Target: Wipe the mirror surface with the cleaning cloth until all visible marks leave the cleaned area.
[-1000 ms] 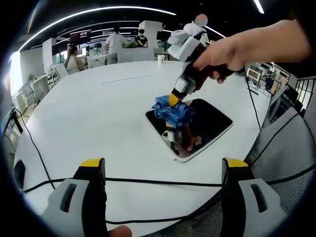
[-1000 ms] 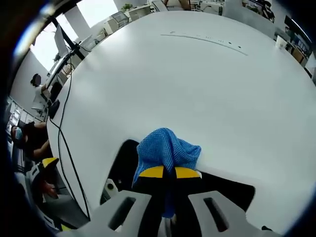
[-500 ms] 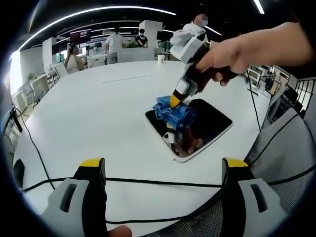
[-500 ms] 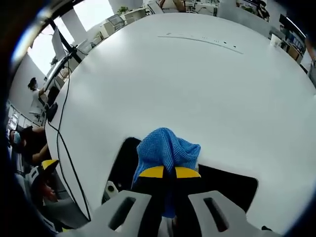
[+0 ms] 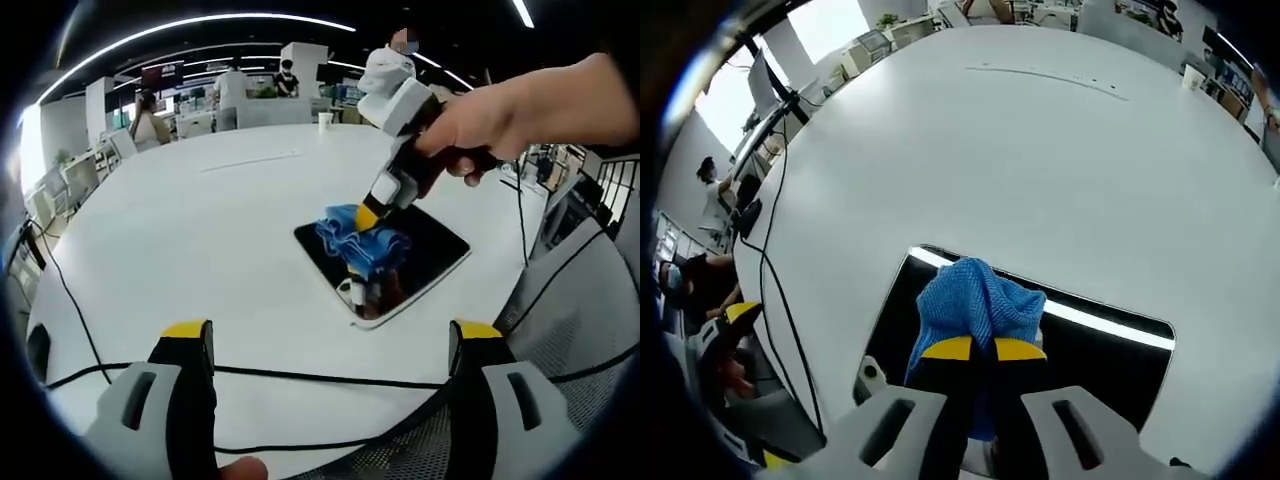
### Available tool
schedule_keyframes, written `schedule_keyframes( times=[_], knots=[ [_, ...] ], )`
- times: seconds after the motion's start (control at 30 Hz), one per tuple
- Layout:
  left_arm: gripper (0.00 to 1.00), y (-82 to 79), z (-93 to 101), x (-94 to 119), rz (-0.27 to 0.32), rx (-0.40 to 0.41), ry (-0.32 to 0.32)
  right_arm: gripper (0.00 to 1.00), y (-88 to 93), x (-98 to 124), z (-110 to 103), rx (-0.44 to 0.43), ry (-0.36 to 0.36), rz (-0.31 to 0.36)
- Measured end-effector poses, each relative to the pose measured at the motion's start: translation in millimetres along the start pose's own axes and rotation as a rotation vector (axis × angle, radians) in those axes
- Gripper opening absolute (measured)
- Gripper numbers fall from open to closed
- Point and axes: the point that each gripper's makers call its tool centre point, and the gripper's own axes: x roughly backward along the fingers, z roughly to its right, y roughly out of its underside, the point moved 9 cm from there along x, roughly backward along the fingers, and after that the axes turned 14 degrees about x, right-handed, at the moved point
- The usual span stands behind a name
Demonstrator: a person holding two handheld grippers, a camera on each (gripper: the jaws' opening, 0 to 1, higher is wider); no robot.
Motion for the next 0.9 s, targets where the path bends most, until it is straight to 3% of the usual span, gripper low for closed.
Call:
schedule_keyframes(
  times=[0.9],
  knots=[
    [0.99, -2.0, -1.0, 3, 0.020, 0.001, -0.017, 0.00, 48.0, 25, -38, -0.008, 0.009, 0.012]
  ],
)
